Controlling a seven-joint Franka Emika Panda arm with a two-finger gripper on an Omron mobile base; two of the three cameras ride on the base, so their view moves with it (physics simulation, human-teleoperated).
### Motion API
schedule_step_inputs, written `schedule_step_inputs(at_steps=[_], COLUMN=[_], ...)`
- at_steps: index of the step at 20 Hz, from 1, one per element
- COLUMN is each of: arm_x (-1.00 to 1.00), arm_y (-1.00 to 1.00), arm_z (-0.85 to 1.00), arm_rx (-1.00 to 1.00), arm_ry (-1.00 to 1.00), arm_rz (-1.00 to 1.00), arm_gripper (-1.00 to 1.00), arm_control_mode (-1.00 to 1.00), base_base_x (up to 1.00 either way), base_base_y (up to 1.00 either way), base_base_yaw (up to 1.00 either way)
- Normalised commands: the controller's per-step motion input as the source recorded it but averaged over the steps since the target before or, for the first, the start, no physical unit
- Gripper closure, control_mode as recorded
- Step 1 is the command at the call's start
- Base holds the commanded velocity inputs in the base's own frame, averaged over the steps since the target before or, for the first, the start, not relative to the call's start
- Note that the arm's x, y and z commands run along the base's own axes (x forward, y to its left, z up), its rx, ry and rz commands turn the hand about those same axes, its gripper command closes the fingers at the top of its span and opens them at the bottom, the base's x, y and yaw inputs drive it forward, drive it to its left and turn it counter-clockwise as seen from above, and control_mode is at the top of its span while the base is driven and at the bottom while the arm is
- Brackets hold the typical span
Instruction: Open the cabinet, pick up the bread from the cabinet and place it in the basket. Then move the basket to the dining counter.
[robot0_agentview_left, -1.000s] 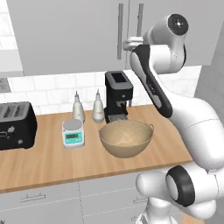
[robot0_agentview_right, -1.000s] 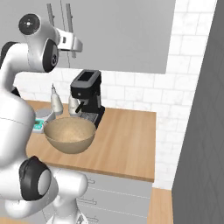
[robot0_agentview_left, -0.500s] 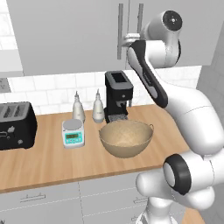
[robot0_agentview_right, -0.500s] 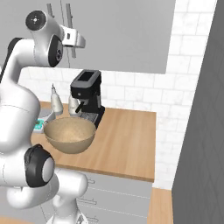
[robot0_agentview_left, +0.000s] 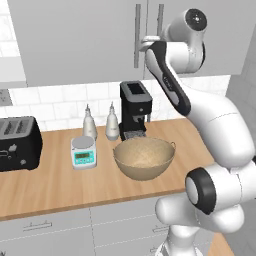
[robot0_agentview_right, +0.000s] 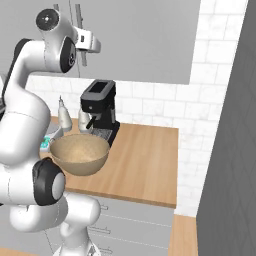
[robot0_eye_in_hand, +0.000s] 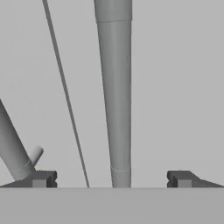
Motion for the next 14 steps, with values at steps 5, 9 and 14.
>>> schedule_step_inputs(at_steps=[5,9,14], arm_x=[0.28,0.35,0.39], arm_y=[0.0,0.0,0.0], arm_z=[-0.06,-0.15,-0.08], arm_rx=[0.0,0.0,0.0], arm_ry=[0.0,0.0,0.0], arm_rz=[0.0,0.0,0.0], arm_gripper=[-1.0,-1.0,-1.0], arm_control_mode=[-1.0,-1.0,-1.0], base_base_x=[0.0,0.0,0.0], base_base_y=[0.0,0.0,0.0], base_base_yaw=[0.0,0.0,0.0])
